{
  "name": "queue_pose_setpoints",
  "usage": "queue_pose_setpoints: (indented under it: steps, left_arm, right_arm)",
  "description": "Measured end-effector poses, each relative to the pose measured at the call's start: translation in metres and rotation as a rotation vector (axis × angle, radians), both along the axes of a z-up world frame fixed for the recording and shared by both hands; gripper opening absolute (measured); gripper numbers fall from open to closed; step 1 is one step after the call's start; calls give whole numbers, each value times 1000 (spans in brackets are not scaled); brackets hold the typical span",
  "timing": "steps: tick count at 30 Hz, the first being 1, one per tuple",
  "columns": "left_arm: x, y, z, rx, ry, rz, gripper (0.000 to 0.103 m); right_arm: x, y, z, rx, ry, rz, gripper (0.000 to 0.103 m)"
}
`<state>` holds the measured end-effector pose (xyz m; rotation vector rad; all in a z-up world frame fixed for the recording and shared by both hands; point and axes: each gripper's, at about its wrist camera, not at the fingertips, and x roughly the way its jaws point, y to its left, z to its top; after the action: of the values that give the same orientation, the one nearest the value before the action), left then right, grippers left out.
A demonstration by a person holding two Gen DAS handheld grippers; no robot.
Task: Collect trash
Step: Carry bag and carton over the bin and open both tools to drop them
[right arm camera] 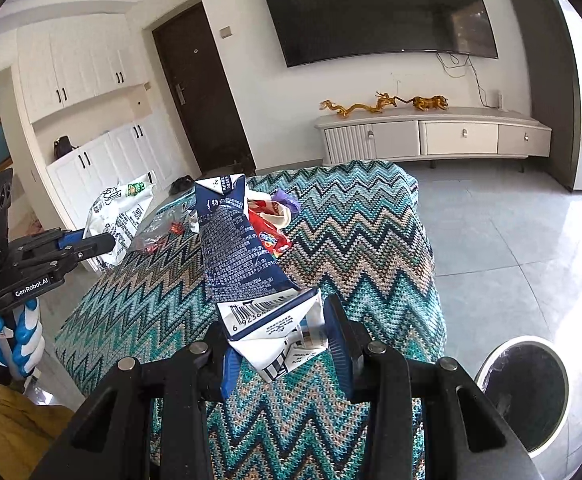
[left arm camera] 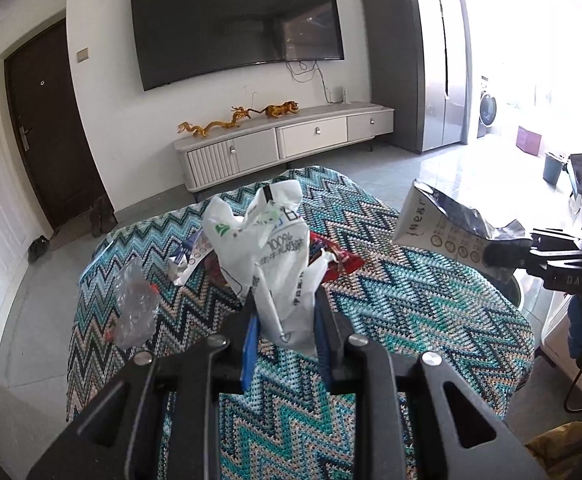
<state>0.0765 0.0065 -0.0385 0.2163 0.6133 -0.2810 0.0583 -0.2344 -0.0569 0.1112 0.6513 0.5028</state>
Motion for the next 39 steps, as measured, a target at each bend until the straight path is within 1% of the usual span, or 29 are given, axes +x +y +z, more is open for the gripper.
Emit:
queue_pose_setpoints:
  steps: [1,5,7,12,16,21,26,29,33,39]
  left_arm:
    - [0,-2,1,-4,-1,-9,23]
    - [3,-6,4,-79,23,-84,23]
    - [5,-9,6,-101,37,-109,23]
    - [17,-30,7,-77,64,-145,23]
    - [28,-61,5,-39,84,-207,23]
    - [44,-117,-3,27,115,-317,23]
    - [58,-188,-13,65,160,-440,23]
    - [66,-236,-23,69,205,-510,23]
    - [78,-303,-42,66,283,-590,24]
    - [90,-386,-78,77,394,-650,25]
  right_arm:
    - [0,-2,-1,4,0,-3,36]
    - [0,-14,-3,25,-1,-22,36]
    - [-1,-21,-5,35,-2,-36,36]
    - [-3,-41,-7,62,-8,-75,36]
    - [-7,-68,-10,88,-15,-134,36]
    - [-15,-118,-20,112,-6,-260,36]
    - [-27,-174,-39,131,39,-412,36]
    - [-31,-211,-58,121,97,-523,36]
    - [-28,-249,-87,94,186,-625,36]
    - [-12,-296,-136,68,314,-729,36]
